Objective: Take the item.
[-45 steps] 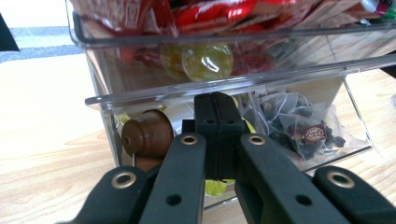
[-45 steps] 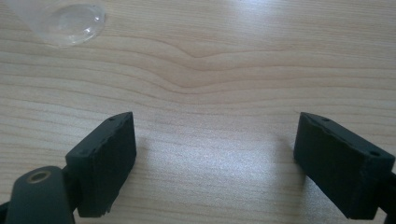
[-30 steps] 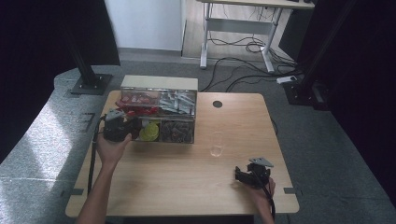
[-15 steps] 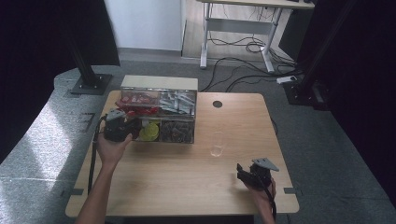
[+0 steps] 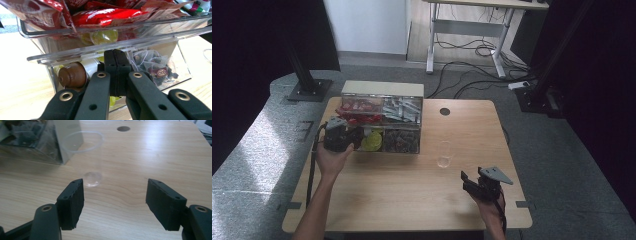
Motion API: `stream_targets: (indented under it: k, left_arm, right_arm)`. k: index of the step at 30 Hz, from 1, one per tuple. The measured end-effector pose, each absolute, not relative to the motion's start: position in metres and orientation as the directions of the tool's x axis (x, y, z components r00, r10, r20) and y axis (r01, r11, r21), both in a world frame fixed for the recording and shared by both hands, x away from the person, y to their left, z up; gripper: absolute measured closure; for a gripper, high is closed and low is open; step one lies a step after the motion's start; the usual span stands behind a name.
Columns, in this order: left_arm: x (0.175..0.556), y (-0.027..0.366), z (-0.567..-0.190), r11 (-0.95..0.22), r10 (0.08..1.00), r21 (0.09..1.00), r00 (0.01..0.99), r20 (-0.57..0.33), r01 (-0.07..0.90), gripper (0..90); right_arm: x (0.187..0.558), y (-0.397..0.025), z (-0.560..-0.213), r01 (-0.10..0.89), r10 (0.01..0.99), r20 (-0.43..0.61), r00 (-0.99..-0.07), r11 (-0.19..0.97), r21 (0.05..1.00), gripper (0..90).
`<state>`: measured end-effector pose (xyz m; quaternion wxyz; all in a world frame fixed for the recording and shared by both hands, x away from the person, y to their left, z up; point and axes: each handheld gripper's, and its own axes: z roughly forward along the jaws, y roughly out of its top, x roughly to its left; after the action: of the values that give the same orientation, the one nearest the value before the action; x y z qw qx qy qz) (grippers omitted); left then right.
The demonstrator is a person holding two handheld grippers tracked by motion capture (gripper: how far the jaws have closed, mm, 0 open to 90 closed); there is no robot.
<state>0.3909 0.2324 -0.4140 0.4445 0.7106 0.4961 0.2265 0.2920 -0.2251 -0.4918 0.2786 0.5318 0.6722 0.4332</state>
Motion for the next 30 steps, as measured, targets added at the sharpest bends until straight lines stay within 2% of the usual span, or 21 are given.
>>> stream_targets:
  k: [13,30]
  left_arm:
    - [0.392,0.234,-0.414,-0.108,0.904,0.853,0.408,-0.13,0.51,90.0]
    - [0.393,0.233,-0.415,-0.107,0.904,0.851,0.406,-0.131,0.515,90.0]
  right_arm:
    - [0.29,-0.207,-0.47,0.427,0.929,0.125,-0.348,0.038,0.903,35.3]
    - [0.302,-0.177,-0.463,0.407,0.893,0.121,-0.433,0.074,0.91,39.6]
